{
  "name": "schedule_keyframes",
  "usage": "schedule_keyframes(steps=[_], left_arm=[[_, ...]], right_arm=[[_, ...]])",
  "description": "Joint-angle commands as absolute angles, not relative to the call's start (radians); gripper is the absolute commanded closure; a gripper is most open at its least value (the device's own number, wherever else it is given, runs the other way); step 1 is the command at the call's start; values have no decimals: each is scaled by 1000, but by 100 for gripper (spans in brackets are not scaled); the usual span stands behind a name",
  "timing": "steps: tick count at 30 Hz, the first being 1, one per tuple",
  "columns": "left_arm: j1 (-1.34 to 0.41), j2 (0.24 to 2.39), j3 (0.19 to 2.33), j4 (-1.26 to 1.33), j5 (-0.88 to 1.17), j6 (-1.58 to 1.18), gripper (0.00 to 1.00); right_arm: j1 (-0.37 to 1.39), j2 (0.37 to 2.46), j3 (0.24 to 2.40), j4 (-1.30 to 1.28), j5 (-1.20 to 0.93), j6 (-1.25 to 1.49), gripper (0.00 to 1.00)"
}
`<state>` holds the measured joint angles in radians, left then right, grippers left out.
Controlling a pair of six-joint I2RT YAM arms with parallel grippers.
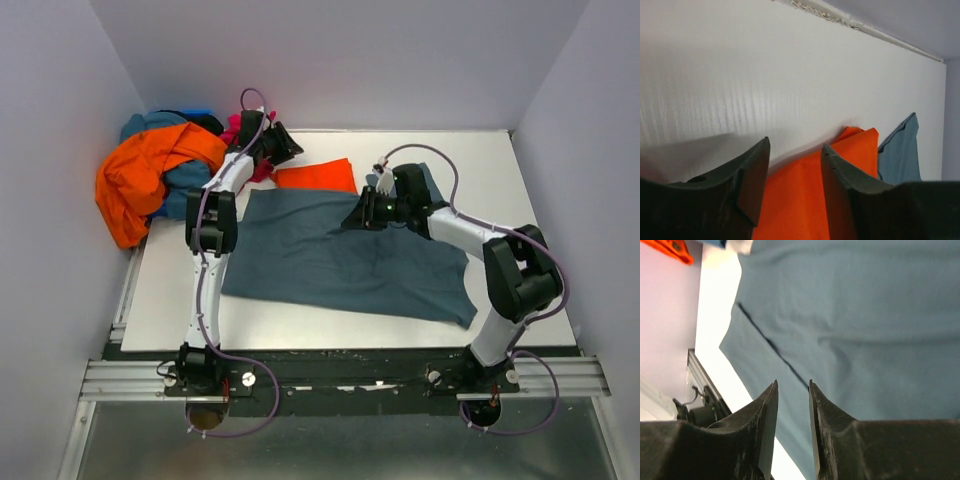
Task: Fold and stack the t-shirts
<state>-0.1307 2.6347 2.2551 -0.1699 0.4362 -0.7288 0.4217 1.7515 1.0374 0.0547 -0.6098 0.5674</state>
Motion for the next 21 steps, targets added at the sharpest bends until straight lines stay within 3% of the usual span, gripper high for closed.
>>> schedule_keyframes(steps=[1, 4, 12, 21], left_arm=[[-117, 2429, 2174, -235, 428, -638, 39], [-114, 2337, 2050, -253, 379, -623, 34], [-115, 2149, 1729, -255, 169, -604, 34], [-115, 2216, 1729, -250, 152, -627, 36]], right_arm=[[399, 1779, 1187, -116, -511, 500, 60], [385, 1825, 1287, -163, -499, 485, 60], [374, 1844, 1333, -167, -499, 485, 60], [373, 1810, 1296, -126, -515, 499, 60]])
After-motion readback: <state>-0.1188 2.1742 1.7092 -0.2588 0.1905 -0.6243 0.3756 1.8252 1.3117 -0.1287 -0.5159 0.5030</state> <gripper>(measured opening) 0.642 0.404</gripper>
